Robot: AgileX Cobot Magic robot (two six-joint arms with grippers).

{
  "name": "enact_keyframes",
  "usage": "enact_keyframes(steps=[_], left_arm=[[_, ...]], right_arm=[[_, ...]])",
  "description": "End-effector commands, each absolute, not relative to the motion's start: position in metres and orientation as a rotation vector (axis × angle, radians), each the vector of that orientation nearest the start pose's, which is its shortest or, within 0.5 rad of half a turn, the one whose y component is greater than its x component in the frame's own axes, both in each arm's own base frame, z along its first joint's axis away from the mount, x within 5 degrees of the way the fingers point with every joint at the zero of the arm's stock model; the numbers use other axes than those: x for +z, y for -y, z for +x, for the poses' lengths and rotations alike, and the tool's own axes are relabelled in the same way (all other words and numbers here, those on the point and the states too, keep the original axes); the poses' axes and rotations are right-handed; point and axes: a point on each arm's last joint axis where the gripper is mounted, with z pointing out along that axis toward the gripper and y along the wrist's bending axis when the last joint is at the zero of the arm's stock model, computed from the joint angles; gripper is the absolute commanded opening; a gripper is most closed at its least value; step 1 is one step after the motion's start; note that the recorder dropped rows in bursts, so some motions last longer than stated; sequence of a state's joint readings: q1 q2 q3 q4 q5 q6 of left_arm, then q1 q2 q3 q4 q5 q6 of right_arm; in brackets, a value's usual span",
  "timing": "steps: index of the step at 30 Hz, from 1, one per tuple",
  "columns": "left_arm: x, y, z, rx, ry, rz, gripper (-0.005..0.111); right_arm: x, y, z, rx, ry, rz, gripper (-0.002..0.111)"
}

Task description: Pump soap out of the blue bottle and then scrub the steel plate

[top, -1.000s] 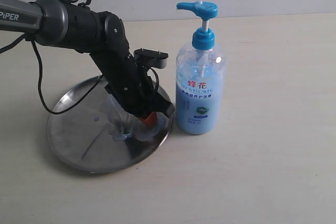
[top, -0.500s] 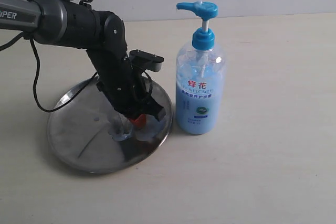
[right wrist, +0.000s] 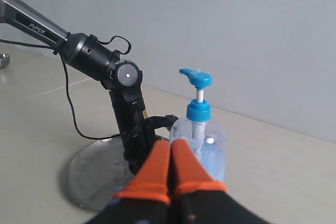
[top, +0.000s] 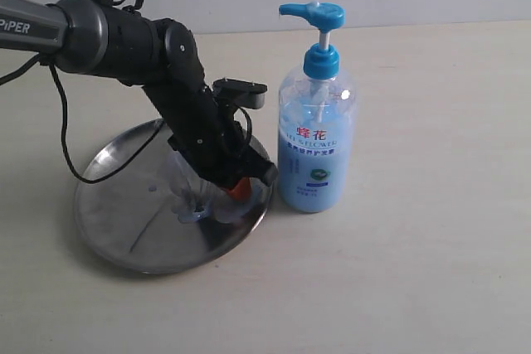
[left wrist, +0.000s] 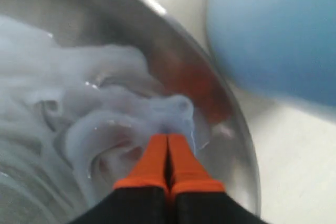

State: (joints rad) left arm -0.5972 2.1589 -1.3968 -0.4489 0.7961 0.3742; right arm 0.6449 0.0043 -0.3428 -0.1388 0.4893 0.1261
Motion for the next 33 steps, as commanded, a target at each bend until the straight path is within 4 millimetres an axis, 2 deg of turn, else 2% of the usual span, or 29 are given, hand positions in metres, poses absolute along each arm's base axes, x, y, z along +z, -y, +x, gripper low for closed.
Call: enact_keyframes(steps=[1, 7, 14, 19, 24, 28, 33], left_arm=[[0.110, 0.247, 0.321, -0.446, -2.901, 1.109, 0.000], [0.108, 0.242, 0.327, -0.314, -2.892, 1.071, 0.000], [0.110, 0.249, 0.330, -0.409, -2.856, 0.968, 0.000], [0.111, 0.251, 0.321, -0.504, -2.879, 1.078, 0.000], [0.108, 0.242, 0.321, -0.353, -2.891, 1.200, 0.000], [0.107, 0.239, 0.326, -0.261, -2.878, 1.151, 0.000], [0.109, 0.245, 0.331, -0.328, -2.843, 1.026, 0.000]], right_arm=[[0.279, -0.012, 0.026, 0.447, -1.576, -0.474, 0.000], [0.279, -0.012, 0.026, 0.447, -1.576, -0.474, 0.000], [0.279, -0.012, 0.026, 0.447, -1.576, -0.474, 0.000], [0.279, -0.012, 0.026, 0.446, -1.578, -0.474, 0.000], [0.279, -0.012, 0.026, 0.446, -1.578, -0.474, 0.000], [0.279, -0.012, 0.026, 0.446, -1.578, -0.474, 0.000], [0.279, -0.012, 0.026, 0.446, -1.578, -0.474, 0.000]])
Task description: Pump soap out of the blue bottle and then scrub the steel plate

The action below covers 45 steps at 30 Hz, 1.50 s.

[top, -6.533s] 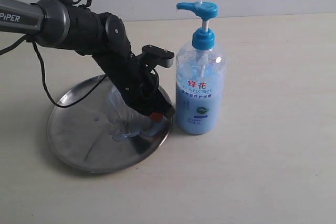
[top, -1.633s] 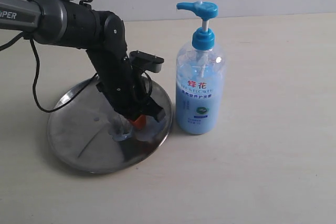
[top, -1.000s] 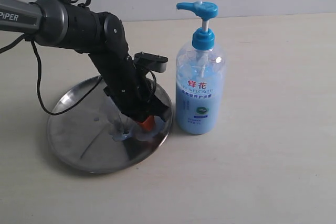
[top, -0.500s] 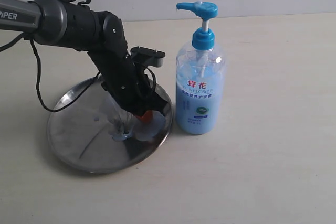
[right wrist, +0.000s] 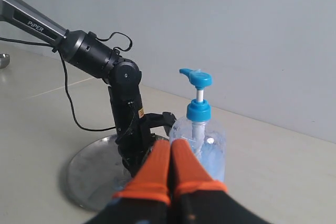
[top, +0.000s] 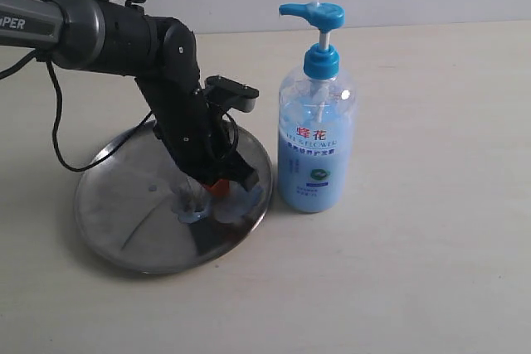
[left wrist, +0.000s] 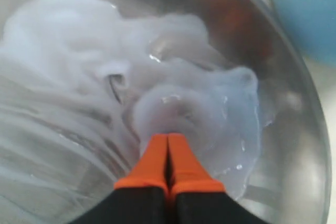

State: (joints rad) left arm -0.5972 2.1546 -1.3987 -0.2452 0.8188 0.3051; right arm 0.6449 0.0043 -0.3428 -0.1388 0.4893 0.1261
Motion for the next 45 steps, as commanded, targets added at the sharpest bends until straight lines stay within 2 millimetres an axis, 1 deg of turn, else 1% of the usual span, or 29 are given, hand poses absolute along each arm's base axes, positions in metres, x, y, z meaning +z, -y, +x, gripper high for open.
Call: enact_keyframes(steps=[1, 3, 4, 5, 9, 10, 12, 13, 14, 17, 21, 23, 25, 26, 28, 30, 32, 34, 36, 42, 45], left_arm=[[0.109, 0.247, 0.331, -0.361, -2.846, 1.005, 0.000], [0.110, 0.250, 0.328, -0.405, -2.846, 1.024, 0.000], [0.110, 0.251, 0.325, -0.420, -2.848, 1.059, 0.000], [0.109, 0.251, 0.321, -0.420, -2.859, 1.134, 0.000], [0.108, 0.244, 0.317, -0.335, -2.886, 1.255, 0.000], [0.107, 0.241, 0.318, -0.280, -2.890, 1.267, 0.000], [0.107, 0.237, 0.323, -0.177, -2.881, 1.228, 0.000], [0.106, 0.236, 0.327, -0.137, -2.866, 1.188, 0.000], [0.106, 0.236, 0.328, -0.135, -2.854, 1.173, 0.000], [0.108, 0.242, 0.337, -0.171, -2.789, 1.047, 0.000], [0.109, 0.248, 0.336, -0.259, -2.795, 0.963, 0.000], [0.109, 0.250, 0.332, -0.326, -2.813, 0.999, 0.000], [0.110, 0.253, 0.325, -0.405, -2.835, 1.067, 0.000], [0.110, 0.253, 0.323, -0.418, -2.843, 1.107, 0.000], [0.109, 0.248, 0.320, -0.367, -2.852, 1.196, 0.000], [0.108, 0.245, 0.322, -0.313, -2.847, 1.221, 0.000], [0.107, 0.241, 0.327, -0.266, -2.845, 1.174, 0.000], [0.108, 0.239, 0.340, -0.250, -2.792, 1.020, 0.000], [0.110, 0.242, 0.345, -0.263, -2.748, 0.957, 0.000], [0.111, 0.242, 0.351, -0.267, -2.704, 0.910, 0.000], [0.111, 0.232, 0.358, -0.262, -2.718, 0.850, 0.000]], right_arm=[[0.279, -0.012, 0.026, 0.446, -1.578, -0.474, 0.000], [0.279, -0.012, 0.026, 0.446, -1.578, -0.474, 0.000], [0.279, -0.012, 0.026, 0.446, -1.578, -0.474, 0.000], [0.279, -0.012, 0.026, 0.446, -1.578, -0.474, 0.000], [0.279, -0.012, 0.026, 0.448, -1.578, -0.473, 0.000], [0.279, -0.012, 0.026, 0.448, -1.578, -0.473, 0.000], [0.279, -0.012, 0.026, 0.449, -1.577, -0.473, 0.000], [0.279, -0.012, 0.026, 0.449, -1.577, -0.473, 0.000], [0.279, -0.012, 0.026, 0.449, -1.577, -0.473, 0.000], [0.279, -0.012, 0.026, 0.449, -1.577, -0.473, 0.000], [0.279, -0.012, 0.026, 0.449, -1.577, -0.473, 0.000], [0.279, -0.012, 0.026, 0.449, -1.577, -0.473, 0.000], [0.279, -0.013, 0.026, 0.450, -1.577, -0.472, 0.000], [0.279, -0.013, 0.026, 0.452, -1.577, -0.472, 0.000], [0.279, -0.013, 0.026, 0.457, -1.579, -0.470, 0.000], [0.279, -0.013, 0.026, 0.457, -1.579, -0.470, 0.000], [0.279, -0.013, 0.026, 0.457, -1.579, -0.470, 0.000], [0.279, -0.013, 0.026, 0.457, -1.579, -0.470, 0.000], [0.279, -0.013, 0.026, 0.457, -1.579, -0.470, 0.000], [0.279, -0.013, 0.026, 0.454, -1.578, -0.471, 0.000], [0.279, -0.013, 0.026, 0.454, -1.576, -0.471, 0.000]])
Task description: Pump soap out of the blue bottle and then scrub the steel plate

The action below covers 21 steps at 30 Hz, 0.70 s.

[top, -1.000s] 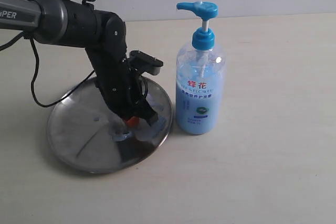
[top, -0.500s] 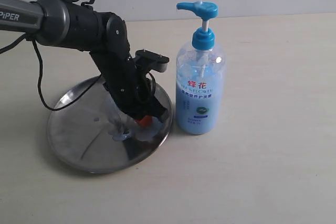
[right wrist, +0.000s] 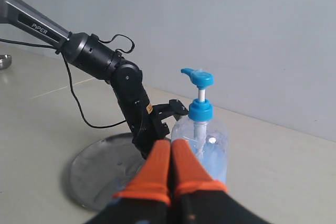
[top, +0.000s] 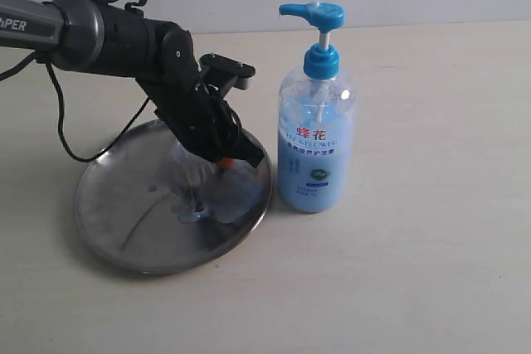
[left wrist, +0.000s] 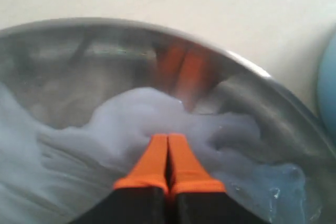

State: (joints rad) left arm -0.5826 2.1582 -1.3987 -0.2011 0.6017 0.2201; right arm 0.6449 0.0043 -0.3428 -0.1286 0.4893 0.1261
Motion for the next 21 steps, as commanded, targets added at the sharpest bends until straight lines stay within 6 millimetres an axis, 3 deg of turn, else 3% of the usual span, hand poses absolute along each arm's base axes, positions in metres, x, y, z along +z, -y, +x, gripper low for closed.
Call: enact_keyframes(steps=[1, 7, 9, 10, 14, 18, 21], left_arm=[[0.111, 0.228, 0.360, -0.258, -2.729, 0.843, 0.000], [0.108, 0.195, 0.364, -0.236, -2.896, 0.763, 0.000], [0.107, 0.189, 0.361, -0.228, -2.950, 0.814, 0.000], [0.107, 0.187, 0.356, -0.228, -2.978, 0.922, 0.000], [0.108, 0.191, 0.347, -0.283, -2.990, 1.076, 0.000], [0.109, 0.206, 0.341, -0.397, -2.868, 1.274, 0.000], [0.109, 0.219, 0.341, -0.415, -2.771, 1.293, 0.000]], right_arm=[[0.279, -0.013, 0.026, 0.455, -1.574, -0.471, 0.000], [0.279, -0.013, 0.026, 0.455, -1.574, -0.471, 0.000], [0.279, -0.013, 0.026, 0.455, -1.574, -0.471, 0.000], [0.279, -0.013, 0.026, 0.455, -1.574, -0.471, 0.000], [0.279, -0.013, 0.026, 0.455, -1.574, -0.471, 0.000], [0.279, -0.013, 0.026, 0.455, -1.574, -0.471, 0.000], [0.279, -0.013, 0.026, 0.455, -1.574, -0.471, 0.000]])
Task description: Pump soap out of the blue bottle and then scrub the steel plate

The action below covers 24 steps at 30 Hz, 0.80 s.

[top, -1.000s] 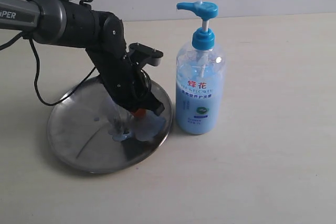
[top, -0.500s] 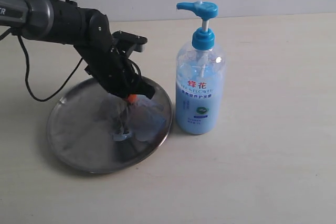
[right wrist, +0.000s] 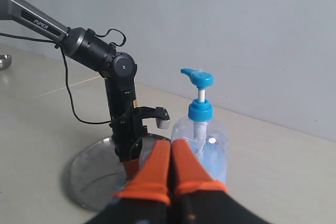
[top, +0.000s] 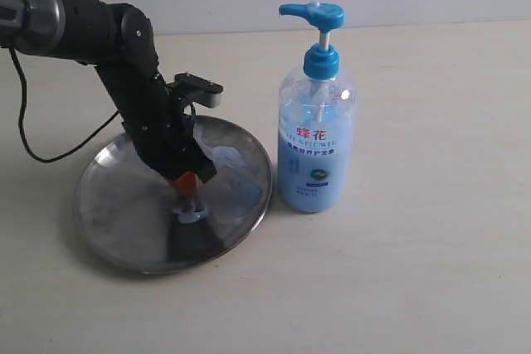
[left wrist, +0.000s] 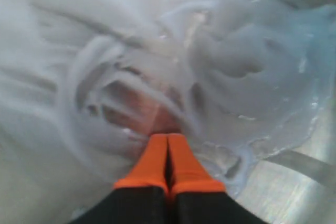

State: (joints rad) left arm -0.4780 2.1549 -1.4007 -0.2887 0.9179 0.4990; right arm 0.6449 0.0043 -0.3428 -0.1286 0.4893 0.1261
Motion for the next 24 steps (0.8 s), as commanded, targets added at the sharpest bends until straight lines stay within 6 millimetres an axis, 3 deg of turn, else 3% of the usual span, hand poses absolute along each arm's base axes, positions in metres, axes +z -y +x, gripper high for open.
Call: enact_keyframes(steps=[1, 5, 10, 16, 24], left_arm=[[0.109, 0.224, 0.343, -0.399, -2.734, 1.287, 0.000], [0.111, 0.233, 0.351, -0.351, -2.615, 1.225, 0.000], [0.112, 0.230, 0.362, -0.274, -2.576, 1.119, 0.000], [0.110, 0.213, 0.366, -0.234, -2.664, 1.065, 0.000], [0.108, 0.210, 0.350, -0.261, -2.802, 1.185, 0.000]], right_arm=[[0.279, -0.013, 0.026, 0.455, -1.574, -0.471, 0.000], [0.279, -0.013, 0.026, 0.453, -1.574, -0.471, 0.000], [0.279, -0.013, 0.026, 0.451, -1.573, -0.472, 0.000], [0.279, -0.013, 0.026, 0.451, -1.573, -0.472, 0.000], [0.279, -0.013, 0.026, 0.451, -1.573, -0.472, 0.000]])
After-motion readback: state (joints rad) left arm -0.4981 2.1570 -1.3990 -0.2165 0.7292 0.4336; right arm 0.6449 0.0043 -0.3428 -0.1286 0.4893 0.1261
